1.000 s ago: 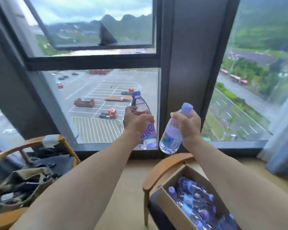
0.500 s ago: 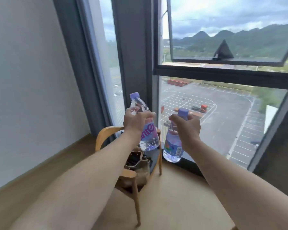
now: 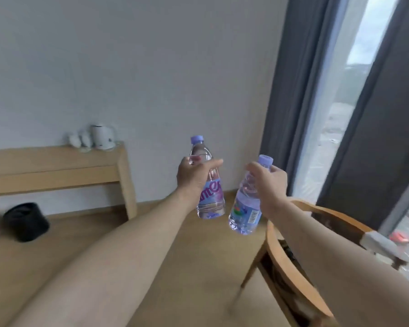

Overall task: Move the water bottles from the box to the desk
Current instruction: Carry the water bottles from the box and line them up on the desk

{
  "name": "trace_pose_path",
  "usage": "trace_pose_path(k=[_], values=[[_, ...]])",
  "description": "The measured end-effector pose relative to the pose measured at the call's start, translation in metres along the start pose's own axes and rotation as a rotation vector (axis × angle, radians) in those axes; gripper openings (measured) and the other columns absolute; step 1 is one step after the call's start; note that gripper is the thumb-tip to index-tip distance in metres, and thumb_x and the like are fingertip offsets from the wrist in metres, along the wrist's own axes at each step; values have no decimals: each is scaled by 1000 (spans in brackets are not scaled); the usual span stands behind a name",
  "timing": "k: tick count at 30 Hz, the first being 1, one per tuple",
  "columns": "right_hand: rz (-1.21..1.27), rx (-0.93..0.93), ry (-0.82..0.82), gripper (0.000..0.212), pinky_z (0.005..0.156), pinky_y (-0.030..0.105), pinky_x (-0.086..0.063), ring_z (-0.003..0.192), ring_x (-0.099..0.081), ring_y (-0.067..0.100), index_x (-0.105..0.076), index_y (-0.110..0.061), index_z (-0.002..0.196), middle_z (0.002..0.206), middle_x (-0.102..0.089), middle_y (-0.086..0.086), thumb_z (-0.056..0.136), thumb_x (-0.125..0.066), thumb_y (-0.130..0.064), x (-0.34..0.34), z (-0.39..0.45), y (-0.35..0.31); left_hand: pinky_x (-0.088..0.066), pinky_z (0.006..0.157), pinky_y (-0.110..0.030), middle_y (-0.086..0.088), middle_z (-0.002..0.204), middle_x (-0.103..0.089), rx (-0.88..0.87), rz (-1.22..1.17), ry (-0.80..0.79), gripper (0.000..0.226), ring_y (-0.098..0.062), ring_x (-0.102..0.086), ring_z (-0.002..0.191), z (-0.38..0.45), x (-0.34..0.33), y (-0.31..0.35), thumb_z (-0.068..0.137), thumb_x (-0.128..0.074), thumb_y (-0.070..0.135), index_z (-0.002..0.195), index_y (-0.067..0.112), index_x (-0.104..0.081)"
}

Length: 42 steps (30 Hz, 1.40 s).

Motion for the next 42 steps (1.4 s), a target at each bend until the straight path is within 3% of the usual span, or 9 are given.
trace_pose_path(k=[5,10,12,20,30,35,42], values=[[87,-132,-238,25,61,30,-51,49,-61,18,-68,-15,69,54,-64,-5,57,-77,-35,-153,26,27,-56,51,-29,-5,77,-76,-19,-37,192,65,-22,-73,58,62,112,13,51,-93,30,104,15,-60],[92,-170,-473,34,60,31,-50,50,-61,21,-69,-6,80,61,-66,0,61,-78,-33,-297,49,45,-62,63,-42,-13,88,-76,-50,-19,365,67,-28,-74,66,119,204,29,48,-93,29,104,12,-62],[77,-173,-549,35,62,33,-51,53,-62,23,-69,-4,82,65,-67,3,63,-78,-32,-349,57,47,-62,63,-40,-12,86,-77,-50,-11,428,65,-29,-74,66,142,237,37,49,-93,28,104,12,-62],[55,-221,-802,28,66,38,-56,54,-63,26,-66,-12,71,62,-64,5,58,-78,-33,-524,67,59,-62,66,-37,-4,85,-77,-46,74,688,66,-25,-76,72,197,348,66,45,-93,38,101,19,-63],[36,-277,-964,34,66,42,-58,53,-65,28,-71,-11,78,62,-66,7,53,-79,-33,-687,30,92,-62,61,-36,-3,80,-77,-40,30,864,60,-25,-76,67,251,479,65,47,-93,35,96,22,-63],[8,-233,-987,37,54,31,-56,52,-67,23,-70,-9,87,64,-68,6,60,-78,-32,-782,16,98,-63,67,-38,1,80,-77,-43,22,869,63,-23,-76,68,302,561,71,43,-93,39,97,26,-63],[-22,-226,-997,32,67,37,-56,52,-67,24,-71,-12,88,68,-68,6,63,-78,-31,-926,-6,104,-64,73,-46,-1,85,-77,-20,36,844,65,-25,-76,73,385,685,96,42,-91,39,97,23,-63]])
Point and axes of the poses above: each hand's wrist, its own z-axis towards the middle knuckle, its own x-axis out of the back of the hand, y = z × x, the point moved 10 cm from there along z, towards the middle knuckle
